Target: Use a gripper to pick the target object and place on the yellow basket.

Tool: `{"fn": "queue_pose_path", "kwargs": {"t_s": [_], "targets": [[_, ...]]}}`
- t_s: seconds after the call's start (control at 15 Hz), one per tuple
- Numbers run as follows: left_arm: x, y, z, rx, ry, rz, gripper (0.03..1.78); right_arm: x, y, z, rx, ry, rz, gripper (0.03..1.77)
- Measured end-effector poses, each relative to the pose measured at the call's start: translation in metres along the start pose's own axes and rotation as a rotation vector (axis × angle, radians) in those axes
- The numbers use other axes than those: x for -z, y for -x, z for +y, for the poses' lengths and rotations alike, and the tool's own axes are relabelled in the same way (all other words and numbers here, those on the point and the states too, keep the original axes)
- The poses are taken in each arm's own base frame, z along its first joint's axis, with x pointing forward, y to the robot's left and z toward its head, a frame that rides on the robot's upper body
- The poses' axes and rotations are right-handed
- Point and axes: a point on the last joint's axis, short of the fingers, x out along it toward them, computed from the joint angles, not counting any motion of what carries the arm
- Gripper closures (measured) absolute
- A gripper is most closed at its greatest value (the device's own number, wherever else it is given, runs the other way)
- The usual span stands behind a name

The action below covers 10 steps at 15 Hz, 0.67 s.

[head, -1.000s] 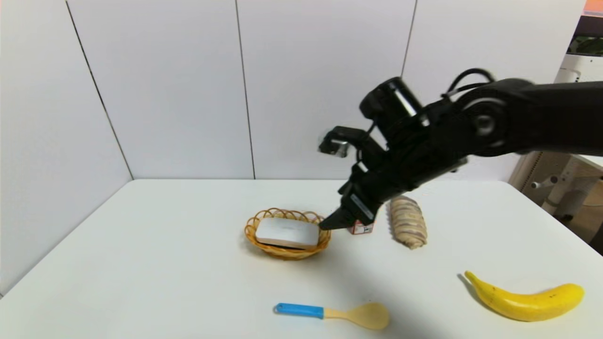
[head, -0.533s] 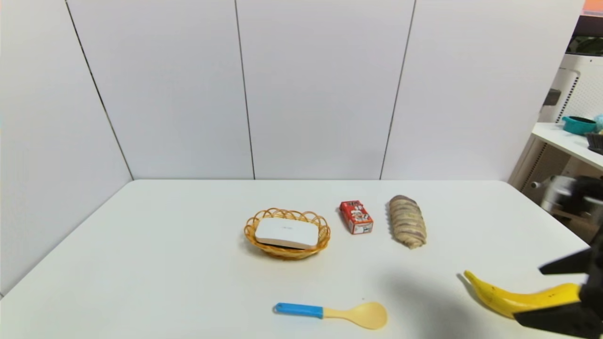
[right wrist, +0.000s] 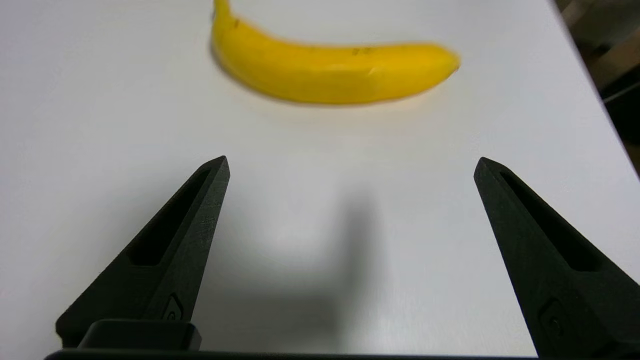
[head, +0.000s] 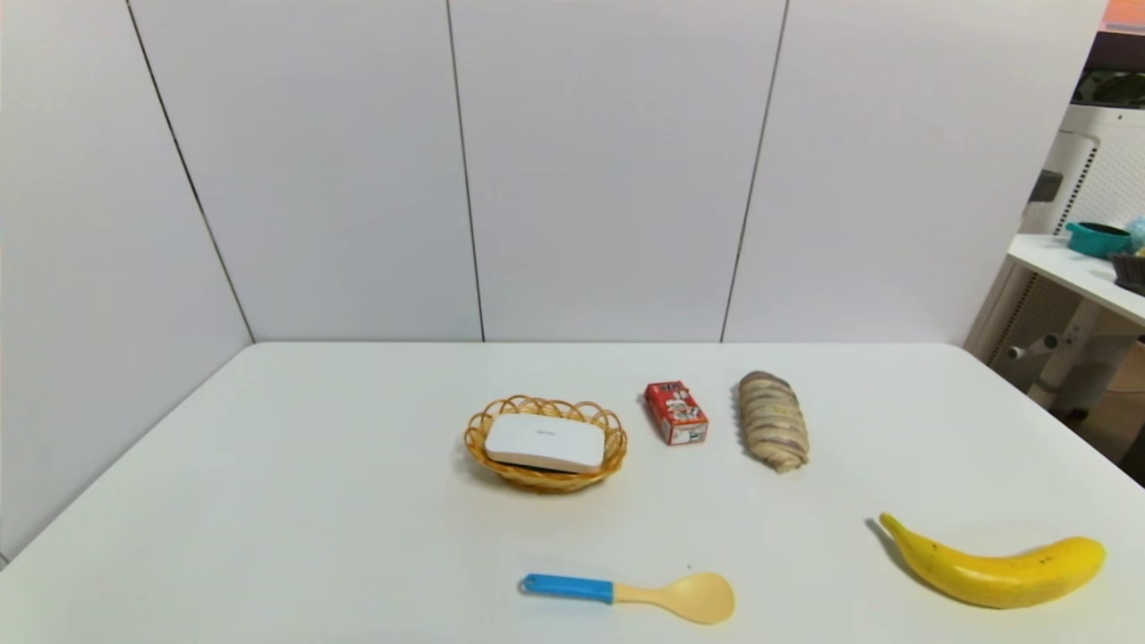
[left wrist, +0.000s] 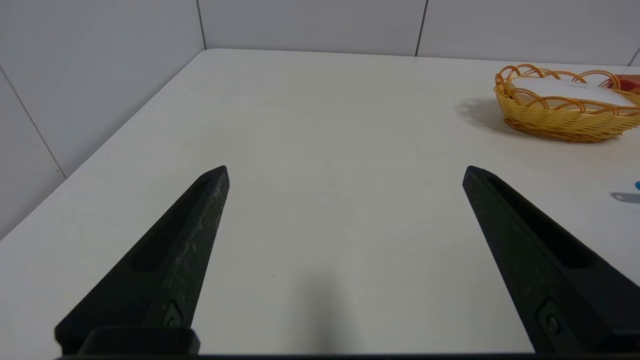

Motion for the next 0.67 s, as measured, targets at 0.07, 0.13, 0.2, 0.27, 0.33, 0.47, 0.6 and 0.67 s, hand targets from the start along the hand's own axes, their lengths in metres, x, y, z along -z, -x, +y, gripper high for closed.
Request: {"fn": "queue_pose_path", "kwargs": {"t_s": [0.07,0.13,0.2,0.27,0.33,0.47,0.6,0.67], "targets": [[0.0,0.0,0.0,0.0,0.0,0.0,0.12,0.008,0.002,0.001,-0.004,-0.031,-0.135,0.11],[0.0,0.0,0.0,0.0,0.0,0.0,0.12,0.011,0.007,0.002,-0.029,-0.052,-0.269,0.11],[0.0,0.0,0.0,0.0,0.0,0.0,0.12,0.015,0.011,0.003,-0.057,-0.062,-0.349,0.11],[0.0,0.0,0.0,0.0,0.0,0.0,0.12,0.02,0.013,0.004,-0.088,-0.072,-0.381,0.11],[0.0,0.0,0.0,-0.001,0.0,0.0,0.12,0.023,0.014,0.005,-0.108,-0.1,-0.397,0.11],[0.0,0.0,0.0,0.0,0.0,0.0,0.12,0.025,0.016,0.005,-0.11,-0.159,-0.422,0.11],[0.0,0.0,0.0,-0.001,0.001,0.0,0.12,0.026,0.016,0.005,-0.106,-0.188,-0.435,0.11],[0.0,0.0,0.0,0.0,0.0,0.0,0.12,0.026,0.017,0.005,-0.105,-0.189,-0.44,0.11]]}}
